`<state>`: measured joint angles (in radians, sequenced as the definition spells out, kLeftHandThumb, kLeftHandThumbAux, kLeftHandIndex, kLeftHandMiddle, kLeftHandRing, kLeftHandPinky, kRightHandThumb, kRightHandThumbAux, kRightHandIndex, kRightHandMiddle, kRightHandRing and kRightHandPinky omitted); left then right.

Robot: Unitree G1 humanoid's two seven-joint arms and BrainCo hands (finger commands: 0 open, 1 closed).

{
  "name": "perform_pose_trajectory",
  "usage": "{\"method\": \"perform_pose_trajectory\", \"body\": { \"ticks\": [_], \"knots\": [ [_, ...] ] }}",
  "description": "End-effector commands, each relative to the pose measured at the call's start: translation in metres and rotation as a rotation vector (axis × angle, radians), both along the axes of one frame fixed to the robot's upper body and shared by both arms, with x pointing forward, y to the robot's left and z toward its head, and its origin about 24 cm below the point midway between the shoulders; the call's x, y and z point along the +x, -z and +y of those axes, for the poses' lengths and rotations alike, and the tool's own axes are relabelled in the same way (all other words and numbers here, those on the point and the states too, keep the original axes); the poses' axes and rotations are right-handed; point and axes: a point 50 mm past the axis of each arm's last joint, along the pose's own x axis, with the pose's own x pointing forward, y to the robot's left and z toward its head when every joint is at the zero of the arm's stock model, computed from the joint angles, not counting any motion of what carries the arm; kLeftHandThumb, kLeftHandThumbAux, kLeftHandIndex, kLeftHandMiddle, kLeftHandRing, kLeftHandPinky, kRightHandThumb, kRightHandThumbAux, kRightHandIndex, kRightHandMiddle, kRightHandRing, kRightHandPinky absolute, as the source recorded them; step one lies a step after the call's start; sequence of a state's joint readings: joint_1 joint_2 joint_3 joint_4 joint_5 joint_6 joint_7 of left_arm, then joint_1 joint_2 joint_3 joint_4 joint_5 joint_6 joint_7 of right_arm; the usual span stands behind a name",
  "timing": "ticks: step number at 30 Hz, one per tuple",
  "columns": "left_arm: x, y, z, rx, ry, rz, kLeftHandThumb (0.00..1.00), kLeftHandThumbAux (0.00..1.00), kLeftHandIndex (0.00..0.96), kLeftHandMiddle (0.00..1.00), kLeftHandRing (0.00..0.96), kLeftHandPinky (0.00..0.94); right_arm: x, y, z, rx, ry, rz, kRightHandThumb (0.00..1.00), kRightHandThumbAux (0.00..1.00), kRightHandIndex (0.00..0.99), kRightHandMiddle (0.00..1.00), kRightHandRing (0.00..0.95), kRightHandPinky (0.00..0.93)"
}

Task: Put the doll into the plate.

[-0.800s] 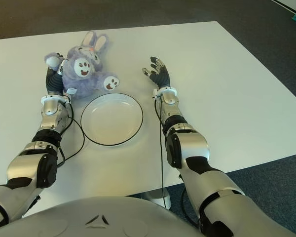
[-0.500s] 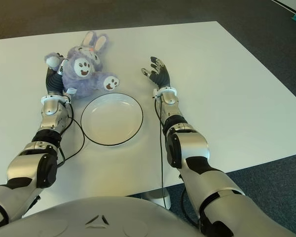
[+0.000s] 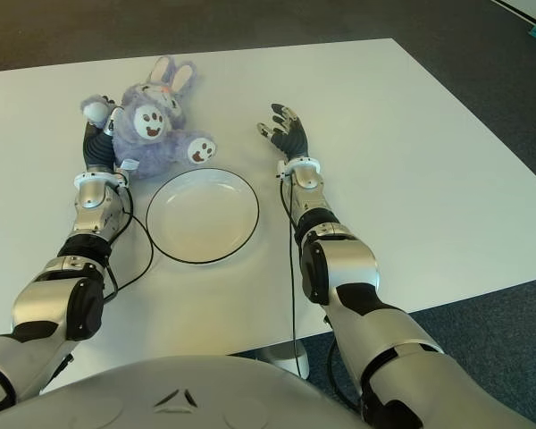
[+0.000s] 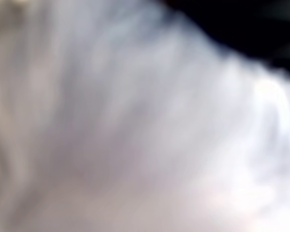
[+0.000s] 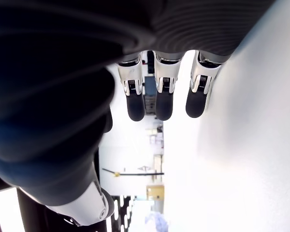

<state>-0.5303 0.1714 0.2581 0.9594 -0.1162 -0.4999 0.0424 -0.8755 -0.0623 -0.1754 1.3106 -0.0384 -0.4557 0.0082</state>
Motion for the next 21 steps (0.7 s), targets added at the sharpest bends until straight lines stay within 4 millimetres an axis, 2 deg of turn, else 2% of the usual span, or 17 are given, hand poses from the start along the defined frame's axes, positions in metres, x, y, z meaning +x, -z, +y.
{"method": "perform_pose_trajectory", "body": {
  "ticks": [1,12,21],
  "knots": [
    [-0.033,0.0512,-0.0032,-0.045,-0.03,0.181,0.0,0.447,0.0,0.08,0.06,0.024,-0.0082,0.0187,-0.002,-0.009,0.007,0.074,0.374,0.852,0.167,0.119,0.092,0.115],
    [-0.0304,0.0492,-0.0018,-0.05,-0.044,0.18,0.0,0.47,0.0,0.069,0.057,0.038,-0.0083,0.019,-0.002,-0.009,0.006,0.076,0.35,0.845,0.154,0.106,0.082,0.105],
    [-0.0261,0.0464,-0.0009,-0.059,-0.047,0.181,0.0,0.532,0.0,0.07,0.062,0.048,-0.0083,0.0191,-0.0018,-0.014,0.005,0.077,0.322,0.832,0.154,0.102,0.078,0.106]
  ]
}}
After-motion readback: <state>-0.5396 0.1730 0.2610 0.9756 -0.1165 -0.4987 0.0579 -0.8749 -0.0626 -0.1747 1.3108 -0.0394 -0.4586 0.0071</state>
